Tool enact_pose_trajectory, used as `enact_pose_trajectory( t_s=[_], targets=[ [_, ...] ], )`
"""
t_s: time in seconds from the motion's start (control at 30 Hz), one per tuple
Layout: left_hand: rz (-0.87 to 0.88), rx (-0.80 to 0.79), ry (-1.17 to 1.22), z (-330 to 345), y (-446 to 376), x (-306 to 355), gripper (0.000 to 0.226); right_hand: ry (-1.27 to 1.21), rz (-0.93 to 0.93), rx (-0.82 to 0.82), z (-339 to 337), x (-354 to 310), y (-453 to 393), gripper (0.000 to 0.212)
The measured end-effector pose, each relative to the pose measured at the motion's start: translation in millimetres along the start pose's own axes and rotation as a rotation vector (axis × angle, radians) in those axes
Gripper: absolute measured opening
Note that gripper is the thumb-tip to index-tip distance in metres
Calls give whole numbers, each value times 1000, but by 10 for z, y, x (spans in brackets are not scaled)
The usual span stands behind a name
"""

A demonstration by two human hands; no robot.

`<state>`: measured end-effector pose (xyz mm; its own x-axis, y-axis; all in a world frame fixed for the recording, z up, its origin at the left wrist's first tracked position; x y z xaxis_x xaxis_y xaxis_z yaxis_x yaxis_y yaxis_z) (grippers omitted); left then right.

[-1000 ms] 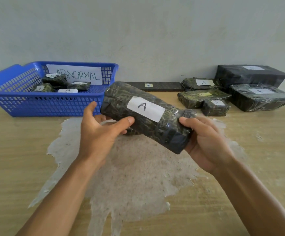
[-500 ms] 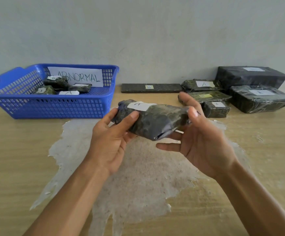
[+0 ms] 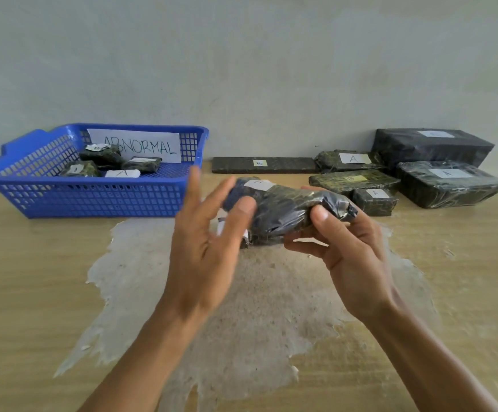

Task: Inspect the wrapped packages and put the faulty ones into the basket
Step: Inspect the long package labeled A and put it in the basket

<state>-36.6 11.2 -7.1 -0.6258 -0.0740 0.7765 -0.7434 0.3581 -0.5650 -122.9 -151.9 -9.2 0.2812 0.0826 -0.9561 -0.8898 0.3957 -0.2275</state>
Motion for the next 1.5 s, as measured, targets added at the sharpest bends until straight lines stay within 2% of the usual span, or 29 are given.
enact_pose_trajectory(
  t_s=[0.07,0.13,0.23,0.33,0.43,0.47,0.57,0.63,0.7,0.77,0.83,0.9,0.97,1.03,1.13,1.2,1.5],
  targets=[
    [187,-60,-105,28,38,182,65,27,-20,24,-17,-4,-7,35],
    [322,-40,-144,61,61,272,62,83,-63,30,-7,-12,-1,26],
    [547,77,-217,87,88,306,44,155,-135,40,35,-37,23,32],
    [624,148,-212,51,96,329,30,222,-178,23,51,-30,21,41],
    [493,263,-99,-32,83,328,10,287,-155,104,-29,36,-7,63],
    [433,304,-45,-60,69,311,13,316,-141,146,-63,58,-17,66],
    [256,428,86,-134,15,175,41,483,-98,274,-179,106,-45,68],
    [130,478,252,-152,-19,47,39,557,-45,330,-242,136,-67,71],
    [-28,506,437,-125,-38,-74,31,531,48,350,-296,183,-93,80],
    [-145,482,532,-66,-50,-162,27,392,136,309,-313,216,-110,87],
    [-233,423,585,-5,-57,-202,22,248,154,251,-316,216,-123,79],
    [-317,381,640,25,-56,-257,18,220,134,241,-298,179,-128,55],
    [-357,331,677,11,-72,-303,10,190,121,253,-283,161,-128,42],
    [-347,302,634,-32,-93,-326,22,165,122,252,-283,166,-124,40],
    [-212,285,415,-123,-126,-300,15,167,126,247,-268,165,-112,36],
    [-162,254,371,-126,-129,-300,7,185,119,245,-265,180,-112,33],
    [-230,229,455,-52,-101,-396,11,91,129,219,-290,143,-122,51]
  ],
)
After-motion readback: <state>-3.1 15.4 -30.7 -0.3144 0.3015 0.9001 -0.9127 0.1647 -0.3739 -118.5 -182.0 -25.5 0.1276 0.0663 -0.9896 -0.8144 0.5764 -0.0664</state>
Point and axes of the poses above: each hand's wrist, its own y-axis away from the middle knuckle, its own z-axis out of the palm, x = y × z, the point moved 4 cm from there along -y, towards the middle knuckle, and after that the axes turned 9 degrees about z, right-handed, at the moved point
